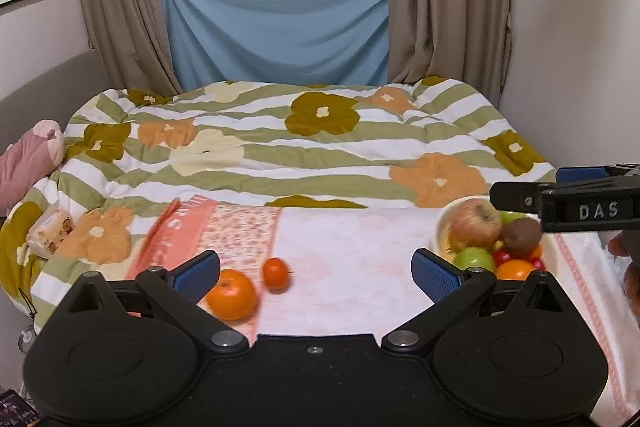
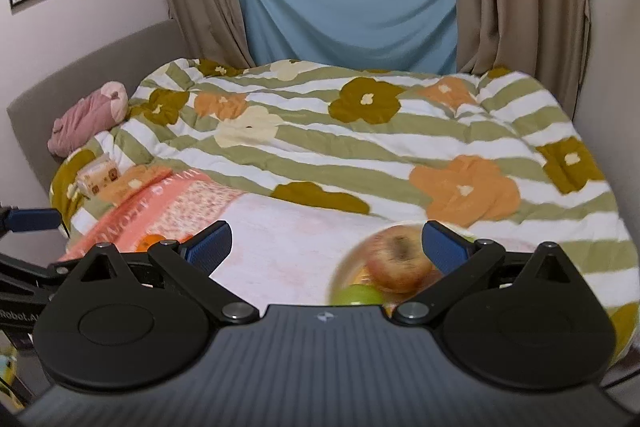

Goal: Organize fruits
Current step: 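Move both tools back toward the last orange and tangerine, then grasp the large orange with the left tool while the right tool grasps the tangerine, then carry the orange and tangerine into the duck bowl and open both tools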

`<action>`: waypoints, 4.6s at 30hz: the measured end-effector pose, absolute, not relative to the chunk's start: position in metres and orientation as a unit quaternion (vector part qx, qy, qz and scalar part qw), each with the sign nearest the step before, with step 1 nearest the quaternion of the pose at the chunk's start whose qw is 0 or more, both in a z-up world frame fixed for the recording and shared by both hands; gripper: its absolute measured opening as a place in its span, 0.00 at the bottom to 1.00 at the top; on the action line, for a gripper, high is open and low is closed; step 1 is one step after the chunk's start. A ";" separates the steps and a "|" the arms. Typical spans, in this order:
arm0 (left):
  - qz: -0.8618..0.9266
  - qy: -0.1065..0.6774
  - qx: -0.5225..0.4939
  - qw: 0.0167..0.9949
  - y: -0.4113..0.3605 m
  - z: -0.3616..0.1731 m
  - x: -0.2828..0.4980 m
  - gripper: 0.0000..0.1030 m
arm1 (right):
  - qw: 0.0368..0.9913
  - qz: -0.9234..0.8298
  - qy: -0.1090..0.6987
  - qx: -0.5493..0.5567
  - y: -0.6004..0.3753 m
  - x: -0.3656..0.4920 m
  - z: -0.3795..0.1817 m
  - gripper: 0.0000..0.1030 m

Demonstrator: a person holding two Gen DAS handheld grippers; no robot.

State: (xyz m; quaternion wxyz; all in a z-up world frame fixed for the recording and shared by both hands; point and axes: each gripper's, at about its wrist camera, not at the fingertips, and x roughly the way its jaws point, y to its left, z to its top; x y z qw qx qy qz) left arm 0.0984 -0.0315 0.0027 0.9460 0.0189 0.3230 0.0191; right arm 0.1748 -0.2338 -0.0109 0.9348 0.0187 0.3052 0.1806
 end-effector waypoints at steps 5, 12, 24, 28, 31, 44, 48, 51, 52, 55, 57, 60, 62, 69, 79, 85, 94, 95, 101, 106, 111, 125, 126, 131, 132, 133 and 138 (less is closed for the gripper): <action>-0.011 0.348 0.011 0.937 0.012 -0.007 0.103 1.00 | 0.924 0.175 0.338 0.025 -0.195 0.176 -0.015 1.00; -0.040 0.371 0.046 0.927 0.057 -0.038 0.122 1.00 | 0.918 0.152 0.364 0.054 -0.145 0.185 -0.037 1.00; -0.118 0.390 0.098 0.908 0.090 -0.105 0.174 0.92 | 0.903 0.134 0.401 0.076 -0.074 0.213 -0.113 1.00; -0.146 0.407 0.101 0.896 0.089 -0.120 0.186 0.90 | 0.898 0.135 0.412 0.083 -0.064 0.221 -0.129 1.00; -0.155 0.419 0.105 0.889 0.088 -0.129 0.193 0.84 | 0.895 0.134 0.416 0.088 -0.058 0.225 -0.135 0.98; -0.164 0.435 0.094 0.880 0.095 -0.140 0.204 0.62 | 0.883 0.142 0.436 0.102 -0.040 0.241 -0.151 0.79; -0.159 0.434 0.100 0.881 0.098 -0.140 0.199 0.62 | 0.881 0.147 0.438 0.098 -0.032 0.244 -0.154 0.74; -0.155 0.434 0.100 0.882 0.103 -0.140 0.194 0.62 | 0.881 0.148 0.440 0.095 -0.026 0.246 -0.156 0.71; -0.153 0.434 0.100 0.882 0.104 -0.139 0.193 0.62 | 0.880 0.148 0.441 0.095 -0.025 0.246 -0.157 0.70; -0.149 0.435 0.102 0.882 0.109 -0.139 0.188 0.62 | 0.881 0.146 0.440 0.093 -0.020 0.248 -0.159 0.68; -0.146 0.436 0.099 0.882 0.112 -0.139 0.186 0.62 | 0.883 0.146 0.438 0.090 -0.017 0.249 -0.159 0.68; -0.140 0.438 0.092 0.883 0.117 -0.138 0.185 0.62 | 0.885 0.143 0.435 0.083 -0.012 0.252 -0.159 0.65; -0.137 0.439 0.087 0.884 0.120 -0.138 0.184 0.63 | 0.887 0.141 0.432 0.081 -0.009 0.253 -0.159 0.63; -0.129 0.439 0.078 0.886 0.124 -0.137 0.181 0.62 | 0.890 0.140 0.428 0.067 -0.002 0.256 -0.160 0.46; -0.120 0.431 0.072 0.891 0.124 -0.128 0.177 0.62 | 0.894 0.148 0.417 0.066 -0.005 0.251 -0.151 0.46; -0.110 0.422 0.075 0.897 0.116 -0.114 0.172 0.62 | 0.899 0.152 0.405 0.064 -0.016 0.241 -0.133 0.46; -0.114 0.404 0.072 0.905 0.090 -0.085 0.160 0.62 | 0.910 0.141 0.382 0.074 -0.055 0.218 -0.099 0.46; -0.116 0.402 0.071 0.905 0.085 -0.082 0.160 0.62 | 0.912 0.138 0.379 0.074 -0.062 0.215 -0.095 0.46; -0.127 0.391 0.066 0.909 0.055 -0.062 0.154 0.62 | 0.921 0.122 0.363 0.074 -0.105 0.198 -0.073 0.46; -0.137 0.380 0.066 0.912 0.021 -0.048 0.151 0.62 | 0.926 0.106 0.354 0.078 -0.148 0.187 -0.059 0.46; -0.144 0.373 0.057 0.915 -0.016 -0.034 0.151 0.62 | 0.929 0.097 0.349 0.075 -0.193 0.179 -0.047 0.46; -0.169 0.377 0.058 0.909 -0.120 -0.036 0.175 0.62 | 0.928 0.067 0.361 0.069 -0.320 0.184 -0.052 0.46; -0.170 0.379 0.058 0.908 -0.128 -0.039 0.178 0.62 | 0.927 0.067 0.363 0.067 -0.326 0.185 -0.055 0.46; -0.171 0.388 0.064 0.903 -0.159 -0.052 0.194 0.62 | 0.921 0.078 0.377 0.059 -0.350 0.192 -0.071 0.46; -0.171 0.389 0.065 0.903 -0.165 -0.054 0.197 0.62 | 0.920 0.081 0.379 0.058 -0.353 0.194 -0.075 0.46; -0.170 0.390 0.066 0.903 -0.170 -0.057 0.200 0.62 | 0.919 0.085 0.381 0.058 -0.356 0.196 -0.078 0.46; -0.165 0.392 0.075 0.902 -0.190 -0.069 0.214 0.62 | 0.914 0.107 0.388 0.049 -0.365 0.202 -0.090 0.46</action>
